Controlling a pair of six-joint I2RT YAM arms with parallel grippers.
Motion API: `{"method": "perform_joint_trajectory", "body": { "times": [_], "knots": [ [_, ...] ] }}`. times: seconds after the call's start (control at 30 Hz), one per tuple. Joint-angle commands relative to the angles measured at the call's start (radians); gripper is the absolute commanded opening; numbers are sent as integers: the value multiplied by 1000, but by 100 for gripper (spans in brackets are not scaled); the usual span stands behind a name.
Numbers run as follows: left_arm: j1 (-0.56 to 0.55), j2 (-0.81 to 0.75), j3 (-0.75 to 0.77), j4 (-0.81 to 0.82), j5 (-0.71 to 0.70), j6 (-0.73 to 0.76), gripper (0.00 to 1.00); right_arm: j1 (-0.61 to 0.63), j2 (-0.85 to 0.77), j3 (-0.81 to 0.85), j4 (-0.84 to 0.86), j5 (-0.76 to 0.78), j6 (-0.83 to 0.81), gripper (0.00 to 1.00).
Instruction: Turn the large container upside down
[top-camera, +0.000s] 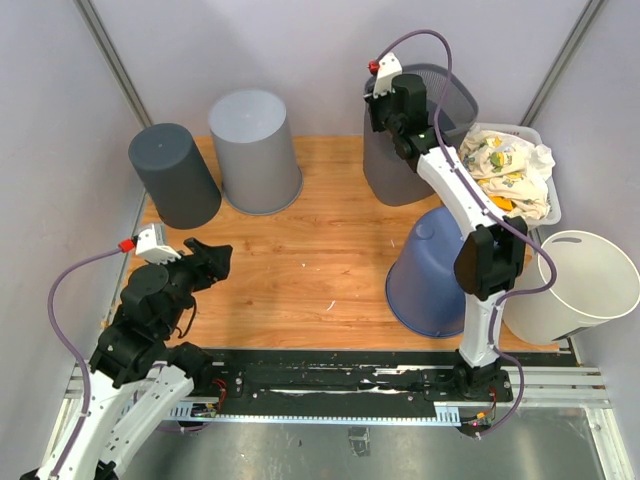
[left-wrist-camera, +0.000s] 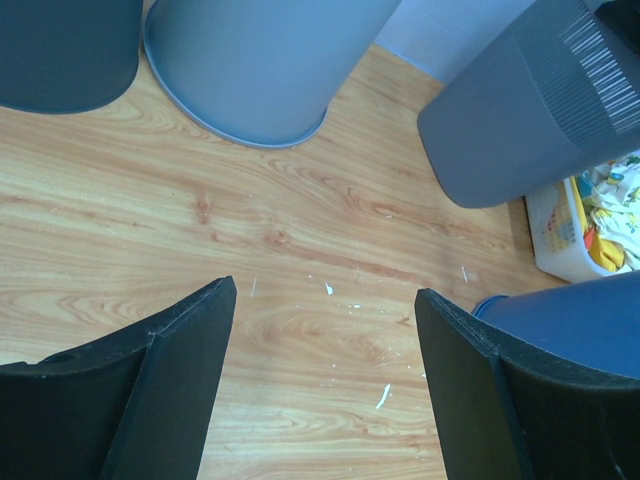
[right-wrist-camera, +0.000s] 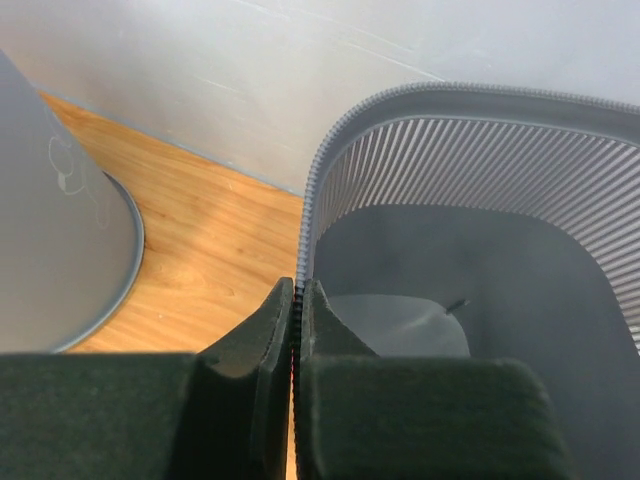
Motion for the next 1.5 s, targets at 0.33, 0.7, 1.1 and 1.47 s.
{"method": "perform_joint_trajectory", "body": {
  "times": [0.33,0.7,1.1,1.47],
  "knots": [
    [-1,-74,73,-70,-12,-17,77,243,-267,-60,-124,47,-7,1],
    [-1,-102,111,-125,-30,-20,77,522,-275,-174,-121,155,93,1],
    [-1,-115,115,-149,-65,-15,78,663,-148,-135,-126,107,185,1],
    [-1,-90,80,-99,-47,-12,78,634,-237,-126,-171,229,92,53]
  ]
}}
